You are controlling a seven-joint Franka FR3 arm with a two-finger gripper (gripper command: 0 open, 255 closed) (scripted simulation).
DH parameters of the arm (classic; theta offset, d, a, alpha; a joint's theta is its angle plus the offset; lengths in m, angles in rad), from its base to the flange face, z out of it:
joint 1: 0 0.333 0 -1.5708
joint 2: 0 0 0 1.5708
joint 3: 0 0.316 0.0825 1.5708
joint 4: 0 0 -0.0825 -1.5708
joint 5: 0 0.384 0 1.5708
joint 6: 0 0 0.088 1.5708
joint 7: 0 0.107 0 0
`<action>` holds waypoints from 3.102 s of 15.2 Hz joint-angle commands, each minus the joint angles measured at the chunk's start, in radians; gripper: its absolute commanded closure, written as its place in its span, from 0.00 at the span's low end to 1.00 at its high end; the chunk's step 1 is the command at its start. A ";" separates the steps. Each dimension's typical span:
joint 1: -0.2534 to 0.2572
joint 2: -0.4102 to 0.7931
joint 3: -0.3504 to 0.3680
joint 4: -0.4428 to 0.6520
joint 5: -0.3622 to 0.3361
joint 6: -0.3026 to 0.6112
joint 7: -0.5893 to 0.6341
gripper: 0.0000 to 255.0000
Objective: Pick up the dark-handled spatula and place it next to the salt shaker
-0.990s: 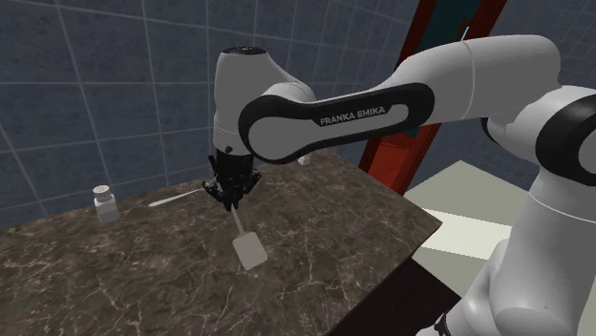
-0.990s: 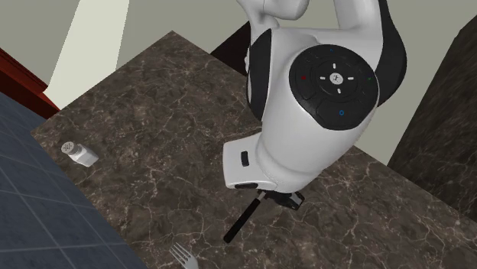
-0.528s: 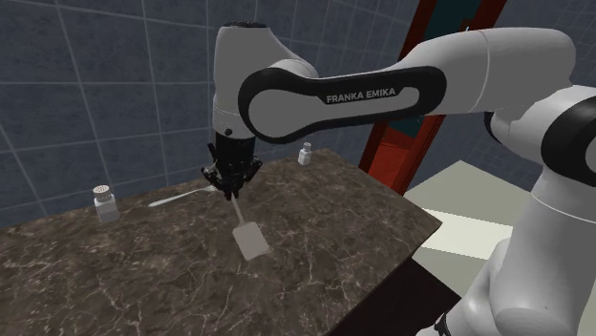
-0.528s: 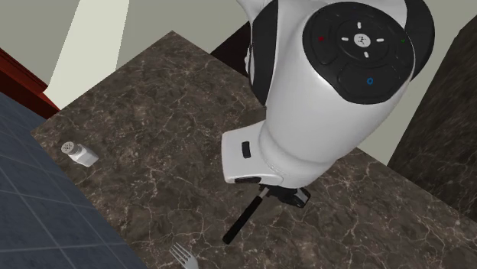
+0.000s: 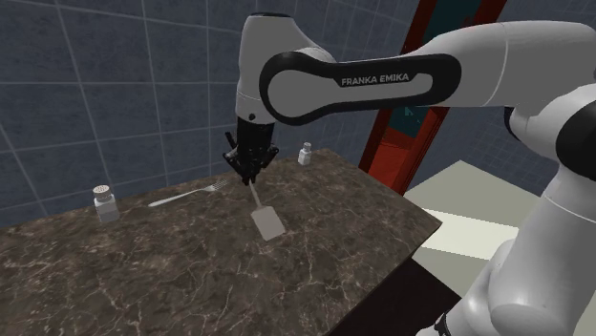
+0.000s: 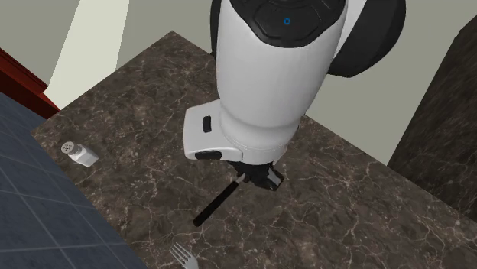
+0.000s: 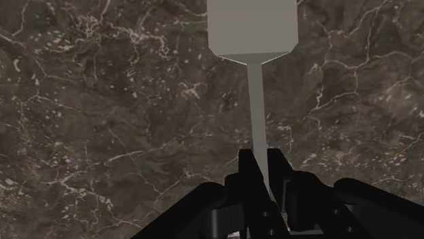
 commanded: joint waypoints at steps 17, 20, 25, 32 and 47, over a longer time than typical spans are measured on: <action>-0.231 -0.135 -0.205 -0.157 0.086 0.044 -0.458 1.00; -0.265 -0.125 -0.240 -0.145 0.088 0.042 -0.529 1.00; -0.322 -0.089 -0.296 -0.101 0.091 0.034 -0.642 1.00; -0.401 -0.001 -0.365 0.011 0.099 0.009 -0.793 1.00; -0.446 0.088 -0.397 -0.016 0.106 0.125 -0.874 1.00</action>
